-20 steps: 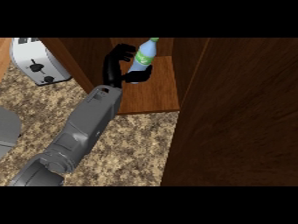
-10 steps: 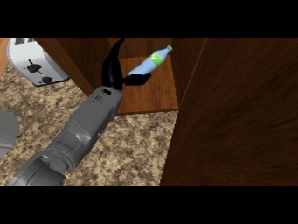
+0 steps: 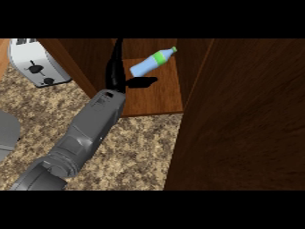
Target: Pick up the bottled water, place it into the cabinet and close the cabinet
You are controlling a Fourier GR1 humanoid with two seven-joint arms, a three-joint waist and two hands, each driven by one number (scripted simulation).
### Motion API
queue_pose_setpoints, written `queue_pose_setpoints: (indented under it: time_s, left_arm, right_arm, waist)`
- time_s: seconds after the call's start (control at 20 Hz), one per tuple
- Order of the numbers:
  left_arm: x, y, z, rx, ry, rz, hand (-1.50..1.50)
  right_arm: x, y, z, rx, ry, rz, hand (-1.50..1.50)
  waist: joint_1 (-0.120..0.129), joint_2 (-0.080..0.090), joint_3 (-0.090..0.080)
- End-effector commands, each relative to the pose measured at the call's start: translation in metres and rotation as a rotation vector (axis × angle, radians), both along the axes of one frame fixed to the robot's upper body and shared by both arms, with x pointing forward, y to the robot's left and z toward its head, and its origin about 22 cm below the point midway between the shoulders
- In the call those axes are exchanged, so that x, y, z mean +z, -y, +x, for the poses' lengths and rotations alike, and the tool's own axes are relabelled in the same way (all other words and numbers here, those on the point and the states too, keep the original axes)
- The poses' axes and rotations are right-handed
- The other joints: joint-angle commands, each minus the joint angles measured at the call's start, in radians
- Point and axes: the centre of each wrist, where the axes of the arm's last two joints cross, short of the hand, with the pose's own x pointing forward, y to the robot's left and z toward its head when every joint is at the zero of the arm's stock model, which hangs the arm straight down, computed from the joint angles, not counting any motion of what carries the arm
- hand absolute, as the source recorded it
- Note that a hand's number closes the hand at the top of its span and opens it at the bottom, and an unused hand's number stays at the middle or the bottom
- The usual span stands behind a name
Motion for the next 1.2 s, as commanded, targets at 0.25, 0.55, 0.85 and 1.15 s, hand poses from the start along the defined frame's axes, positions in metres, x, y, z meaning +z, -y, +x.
queue_pose_setpoints:
  time_s: [0.25,0.55,0.85,1.15]
  left_arm:
    - [0.022,0.007,0.007,-0.248,0.172,-0.280,1.50]
    - [0.005,-0.002,-0.002,-0.381,0.183,-0.411,1.50]
    - [0.007,0.003,-0.007,-0.484,0.144,-0.529,1.50]
    - [-0.009,-0.009,-0.027,-0.631,0.101,-0.625,1.50]
  right_arm:
    - [0.015,0.005,-0.011,0.024,0.006,-0.001,-1.50]
    - [0.015,0.004,-0.014,-0.010,-0.001,0.015,-1.50]
    - [0.016,0.009,-0.009,-0.035,0.012,-0.003,-1.50]
    - [0.011,0.009,-0.009,-0.106,0.012,-0.016,-1.50]
  waist:
    - [0.021,-0.013,-0.001]
    - [0.048,-0.023,0.000]
    - [0.051,-0.030,0.001]
    - [0.102,-0.044,0.001]
